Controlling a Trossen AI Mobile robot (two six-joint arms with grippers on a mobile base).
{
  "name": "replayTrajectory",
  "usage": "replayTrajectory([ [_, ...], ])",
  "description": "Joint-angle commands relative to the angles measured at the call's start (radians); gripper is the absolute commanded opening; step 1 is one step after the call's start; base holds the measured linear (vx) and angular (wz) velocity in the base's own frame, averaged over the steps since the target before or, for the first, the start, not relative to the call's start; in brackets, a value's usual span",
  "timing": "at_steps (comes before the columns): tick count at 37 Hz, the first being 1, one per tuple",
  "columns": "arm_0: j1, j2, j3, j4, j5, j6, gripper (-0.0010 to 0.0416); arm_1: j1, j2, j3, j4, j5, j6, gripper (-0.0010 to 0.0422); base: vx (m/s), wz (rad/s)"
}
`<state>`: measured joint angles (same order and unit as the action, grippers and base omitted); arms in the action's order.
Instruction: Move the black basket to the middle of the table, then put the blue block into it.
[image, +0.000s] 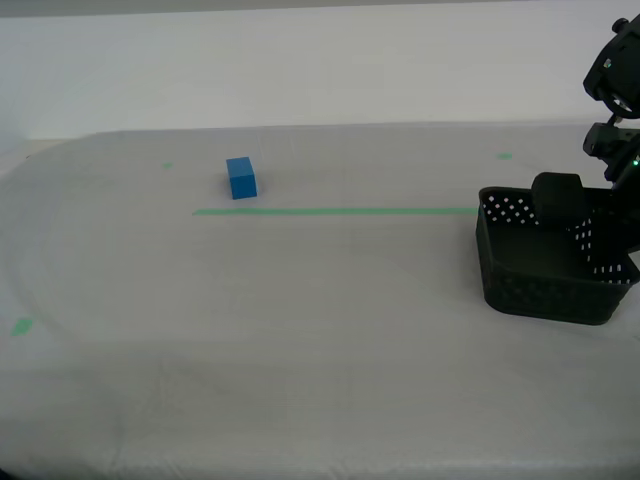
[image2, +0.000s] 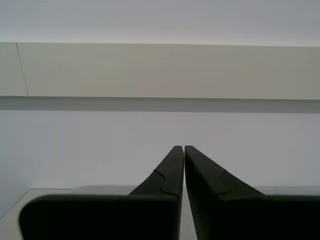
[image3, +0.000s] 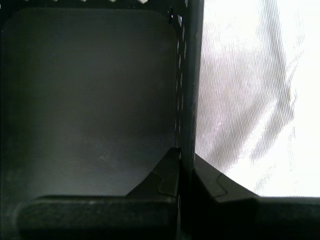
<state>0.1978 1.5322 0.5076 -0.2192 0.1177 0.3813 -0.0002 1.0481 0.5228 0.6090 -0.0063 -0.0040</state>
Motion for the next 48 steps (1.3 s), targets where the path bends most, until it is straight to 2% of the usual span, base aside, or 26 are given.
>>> replayTrajectory([
  [1, 0.001, 0.000, 0.000, 0.000, 0.003, -0.004, 0.0004, 0.000, 0.000, 0.000, 0.006, -0.001, 0.002, 0.0000, 0.000, 0.000],
  [9, 0.001, -0.001, 0.002, 0.009, -0.032, -0.008, -0.0002, 0.000, 0.000, 0.000, 0.006, -0.001, 0.002, 0.0000, 0.000, 0.000],
  [15, 0.000, -0.002, 0.031, -0.003, -0.124, -0.008, -0.0001, 0.000, 0.000, 0.000, 0.006, -0.001, 0.002, 0.0000, 0.000, 0.000],
  [23, 0.000, -0.018, 0.097, -0.079, -0.125, -0.034, -0.0001, 0.000, 0.000, 0.000, 0.006, -0.001, 0.002, 0.0000, 0.000, 0.000],
  [33, 0.001, -0.118, 0.179, -0.175, -0.128, -0.052, -0.0001, 0.000, 0.000, 0.000, 0.006, -0.001, 0.002, 0.0000, 0.000, 0.000],
  [40, 0.001, -0.182, 0.277, -0.278, -0.128, -0.072, -0.0001, 0.000, 0.000, 0.000, 0.006, -0.001, 0.002, 0.0000, 0.000, 0.000],
  [48, 0.014, -0.206, 0.404, -0.385, -0.129, -0.076, -0.0001, 0.000, 0.000, 0.001, 0.006, -0.001, 0.002, 0.0000, 0.000, 0.000],
])
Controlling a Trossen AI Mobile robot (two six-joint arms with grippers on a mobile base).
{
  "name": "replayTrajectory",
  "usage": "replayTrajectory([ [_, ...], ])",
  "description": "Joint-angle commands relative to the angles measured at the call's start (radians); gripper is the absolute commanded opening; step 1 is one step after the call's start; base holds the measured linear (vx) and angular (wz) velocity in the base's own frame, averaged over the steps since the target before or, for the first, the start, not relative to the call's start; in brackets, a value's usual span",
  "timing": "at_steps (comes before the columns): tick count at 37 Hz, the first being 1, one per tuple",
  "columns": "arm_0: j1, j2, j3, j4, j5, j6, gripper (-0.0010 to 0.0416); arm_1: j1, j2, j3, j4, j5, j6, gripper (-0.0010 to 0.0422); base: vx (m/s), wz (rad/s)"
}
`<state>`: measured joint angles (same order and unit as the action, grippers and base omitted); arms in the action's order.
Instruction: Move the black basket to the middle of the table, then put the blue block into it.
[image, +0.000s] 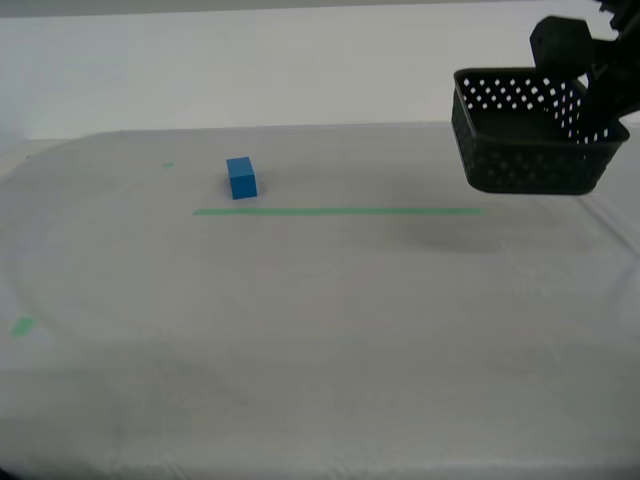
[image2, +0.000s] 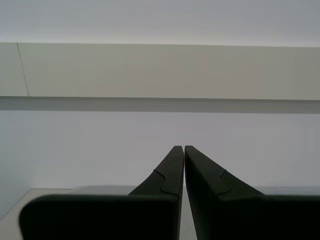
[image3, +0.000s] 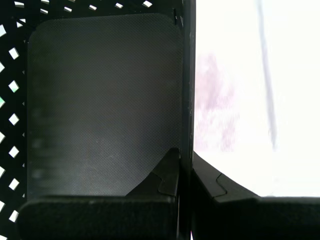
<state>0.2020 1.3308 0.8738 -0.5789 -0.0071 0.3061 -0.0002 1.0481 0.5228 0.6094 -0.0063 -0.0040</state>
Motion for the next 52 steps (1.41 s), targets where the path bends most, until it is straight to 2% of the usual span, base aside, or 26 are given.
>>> replayTrajectory([
  [1, 0.014, -0.005, 0.050, -0.034, -0.004, 0.000, -0.0001, 0.000, 0.000, 0.001, 0.005, -0.001, 0.002, 0.0000, 0.000, 0.000],
  [5, 0.034, -0.005, 0.085, -0.043, -0.004, 0.001, -0.0001, 0.000, 0.000, 0.000, 0.005, -0.001, 0.002, 0.0000, 0.000, 0.000],
  [9, 0.064, -0.005, 0.103, -0.044, -0.004, 0.019, -0.0001, 0.000, 0.000, 0.000, 0.005, -0.001, 0.002, 0.0000, 0.000, 0.000],
  [21, 0.177, -0.004, 0.133, -0.053, -0.004, 0.120, -0.0001, 0.000, 0.000, 0.000, 0.005, -0.001, 0.002, 0.0000, 0.000, 0.000],
  [37, 0.337, -0.004, 0.211, -0.058, -0.003, 0.233, -0.0001, 0.000, 0.000, 0.000, 0.005, -0.001, 0.002, 0.0000, 0.000, 0.000],
  [47, 0.398, 0.004, 0.248, -0.058, -0.004, 0.348, -0.0001, 0.000, 0.000, 0.000, 0.005, -0.001, 0.002, 0.0000, 0.000, 0.000],
  [52, 0.425, 0.039, 0.249, -0.047, -0.003, 0.383, -0.0001, 0.000, 0.000, 0.001, 0.005, -0.001, 0.002, 0.0000, 0.000, 0.000],
])
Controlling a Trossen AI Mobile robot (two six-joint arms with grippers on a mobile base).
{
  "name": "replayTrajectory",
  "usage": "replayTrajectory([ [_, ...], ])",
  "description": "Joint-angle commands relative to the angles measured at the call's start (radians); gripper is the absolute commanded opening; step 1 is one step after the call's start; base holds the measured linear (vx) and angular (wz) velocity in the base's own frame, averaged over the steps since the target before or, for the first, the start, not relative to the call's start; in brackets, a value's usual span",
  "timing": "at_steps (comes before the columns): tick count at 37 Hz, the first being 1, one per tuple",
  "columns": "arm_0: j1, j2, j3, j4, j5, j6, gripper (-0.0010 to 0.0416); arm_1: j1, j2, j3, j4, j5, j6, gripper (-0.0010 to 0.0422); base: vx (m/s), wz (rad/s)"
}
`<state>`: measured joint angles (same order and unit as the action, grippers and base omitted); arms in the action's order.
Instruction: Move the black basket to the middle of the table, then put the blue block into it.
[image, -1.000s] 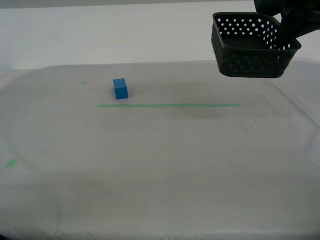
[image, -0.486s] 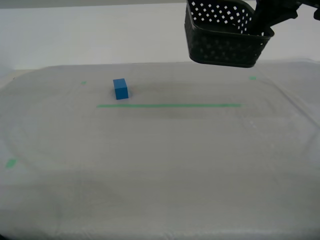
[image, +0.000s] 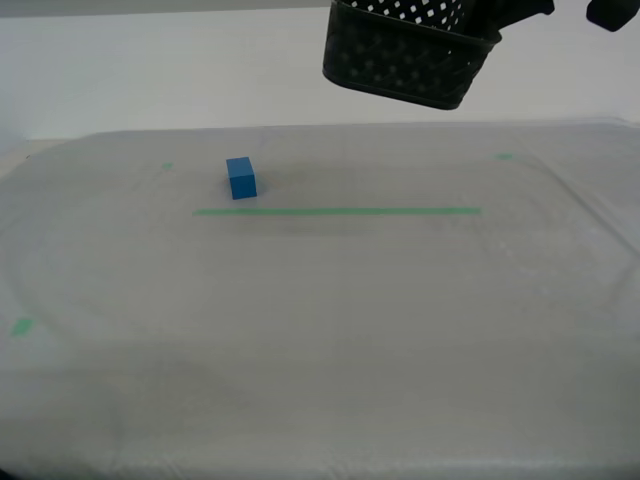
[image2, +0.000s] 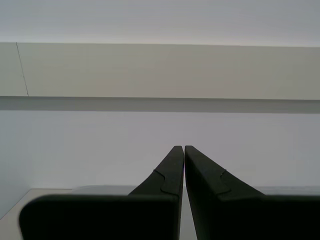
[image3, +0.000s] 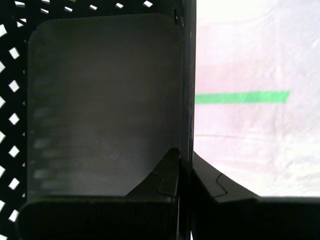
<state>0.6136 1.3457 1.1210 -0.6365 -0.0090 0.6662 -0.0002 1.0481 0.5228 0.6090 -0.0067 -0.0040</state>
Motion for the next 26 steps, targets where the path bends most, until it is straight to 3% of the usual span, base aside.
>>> replayTrajectory([
  [1, 0.019, 0.036, 0.003, 0.011, -0.002, 0.023, -0.0001, 0.000, 0.000, 0.000, 0.006, 0.000, 0.002, 0.0000, 0.000, 0.000],
  [26, 0.027, 0.257, 0.005, 0.159, -0.003, 0.033, -0.0001, 0.000, 0.000, 0.000, 0.006, 0.000, 0.002, 0.0000, 0.000, 0.000],
])
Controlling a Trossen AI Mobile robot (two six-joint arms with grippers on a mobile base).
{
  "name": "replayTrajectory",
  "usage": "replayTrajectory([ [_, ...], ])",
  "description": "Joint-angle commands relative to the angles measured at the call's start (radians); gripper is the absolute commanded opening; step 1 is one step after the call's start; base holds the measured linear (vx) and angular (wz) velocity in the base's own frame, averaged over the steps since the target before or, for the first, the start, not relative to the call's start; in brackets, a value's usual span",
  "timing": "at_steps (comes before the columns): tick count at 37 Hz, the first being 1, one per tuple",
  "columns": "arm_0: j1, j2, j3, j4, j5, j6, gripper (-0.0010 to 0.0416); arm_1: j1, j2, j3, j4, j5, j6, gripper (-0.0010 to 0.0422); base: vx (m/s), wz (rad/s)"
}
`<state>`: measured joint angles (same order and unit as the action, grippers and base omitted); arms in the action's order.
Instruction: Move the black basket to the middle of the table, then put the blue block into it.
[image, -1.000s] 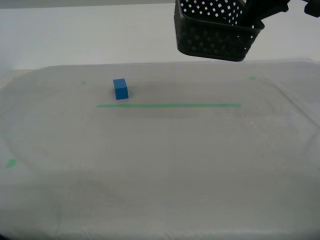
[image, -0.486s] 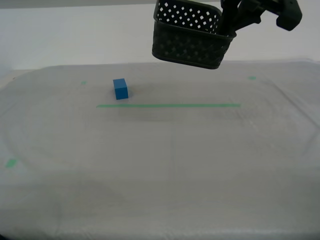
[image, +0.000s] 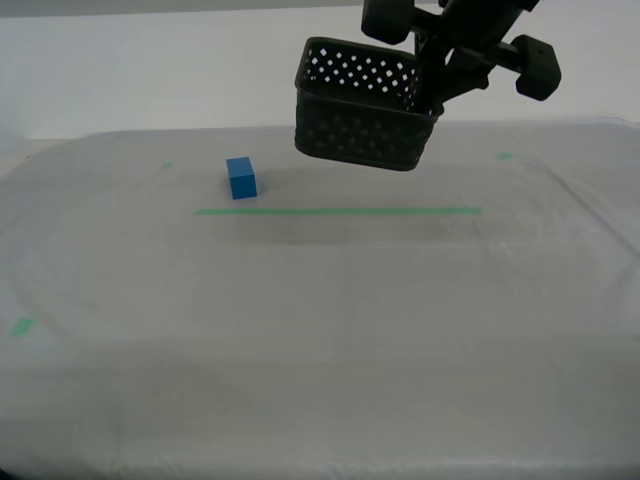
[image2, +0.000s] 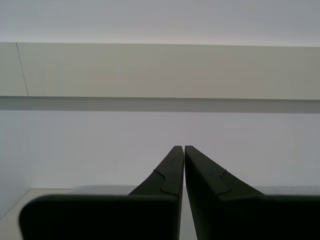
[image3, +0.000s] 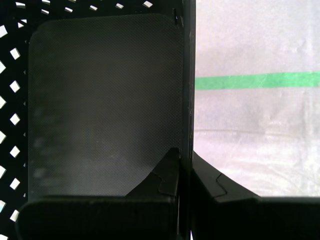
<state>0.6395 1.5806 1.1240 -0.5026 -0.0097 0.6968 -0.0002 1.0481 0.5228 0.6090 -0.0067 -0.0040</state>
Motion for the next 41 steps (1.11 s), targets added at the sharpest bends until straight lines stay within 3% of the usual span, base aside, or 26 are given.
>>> replayTrajectory([
  [1, 0.001, 0.032, 0.002, 0.033, -0.002, 0.002, -0.0001, 0.000, 0.000, 0.000, 0.006, 0.000, 0.002, 0.0000, 0.000, 0.000],
  [31, 0.002, 0.396, 0.217, 0.071, 0.011, -0.083, -0.0001, 0.000, 0.000, 0.000, 0.006, 0.000, 0.002, 0.0000, 0.000, 0.000],
  [41, -0.011, 0.460, 0.228, 0.083, 0.085, -0.104, -0.0001, 0.000, 0.000, 0.000, 0.005, 0.000, 0.002, 0.0000, 0.000, 0.000],
])
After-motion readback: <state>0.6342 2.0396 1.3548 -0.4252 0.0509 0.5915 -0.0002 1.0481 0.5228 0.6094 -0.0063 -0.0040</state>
